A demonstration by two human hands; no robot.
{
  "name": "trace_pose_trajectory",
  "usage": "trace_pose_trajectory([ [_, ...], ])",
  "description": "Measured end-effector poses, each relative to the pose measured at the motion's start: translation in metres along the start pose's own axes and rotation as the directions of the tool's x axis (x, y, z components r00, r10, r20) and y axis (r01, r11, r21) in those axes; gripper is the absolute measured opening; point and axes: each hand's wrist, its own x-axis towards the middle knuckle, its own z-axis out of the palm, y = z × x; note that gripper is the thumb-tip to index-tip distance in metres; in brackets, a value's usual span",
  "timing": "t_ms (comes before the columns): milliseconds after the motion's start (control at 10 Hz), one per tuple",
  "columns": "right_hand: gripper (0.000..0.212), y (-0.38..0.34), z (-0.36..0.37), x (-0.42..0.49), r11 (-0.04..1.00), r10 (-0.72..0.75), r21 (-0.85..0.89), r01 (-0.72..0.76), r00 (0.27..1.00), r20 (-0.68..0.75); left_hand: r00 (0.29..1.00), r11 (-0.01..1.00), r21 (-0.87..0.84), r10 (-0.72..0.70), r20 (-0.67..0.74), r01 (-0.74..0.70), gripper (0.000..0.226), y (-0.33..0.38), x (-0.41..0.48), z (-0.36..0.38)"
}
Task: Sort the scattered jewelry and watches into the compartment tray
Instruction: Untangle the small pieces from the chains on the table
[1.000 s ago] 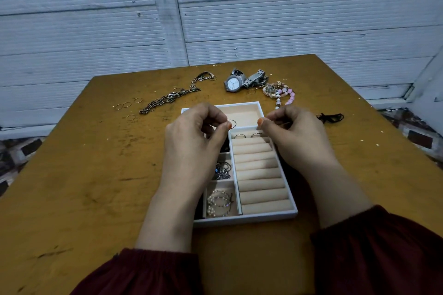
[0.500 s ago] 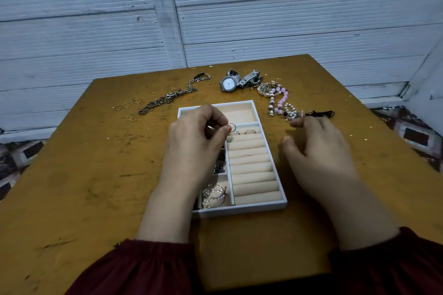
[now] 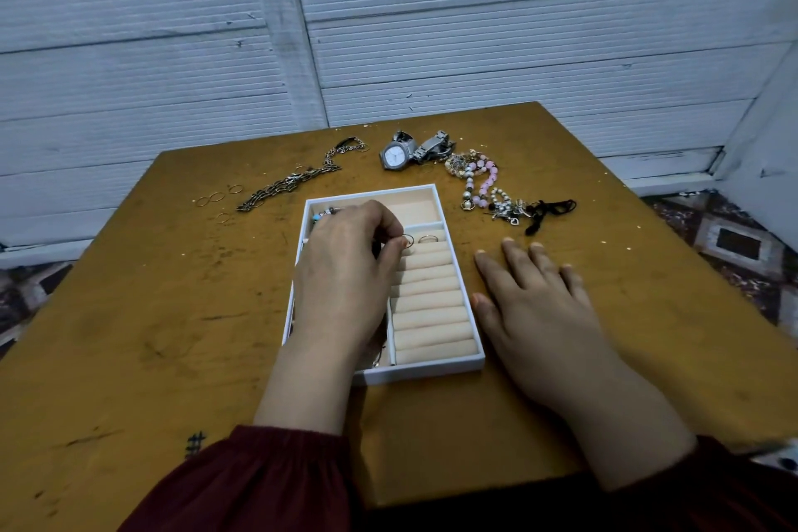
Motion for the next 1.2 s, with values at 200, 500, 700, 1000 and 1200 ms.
trace_pose_trajectory([
  [200,0.055,-0.0006,0.0012,0.0012,1.000,-0.009,-0.002,0.009,1.000,-0.011,0.999,0.993,0.116,0.034,-0.008,-0.033,0.005,-0.0019,0.0007,0.0035],
  [500,0.055,-0.0008,0.0006,0.0015,1.000,-0.010,0.024,0.010,1.000,-0.006,1.000,0.982,0.187,0.011,0.028,-0.016,0.003,-0.0008,0.0025,0.0089],
  [700,0.055,-0.0018,0.0007,0.0022,1.000,-0.007,0.018,0.007,1.000,-0.004,0.998,0.992,0.127,0.010,0.061,-0.017,0.007,-0.0043,0.0030,0.0081],
  [1000,0.055,-0.0013,0.0012,0.0021,1.000,-0.009,0.017,0.010,1.000,-0.006,0.999,0.980,0.198,0.030,0.038,-0.037,0.010,-0.0028,0.0015,0.0075],
  [1200,0.055,-0.0007,0.0014,0.0020,1.000,-0.012,0.024,0.012,1.000,-0.011,0.998,0.973,0.224,0.046,0.033,-0.053,0.010,-0.0025,0.0012,0.0062],
])
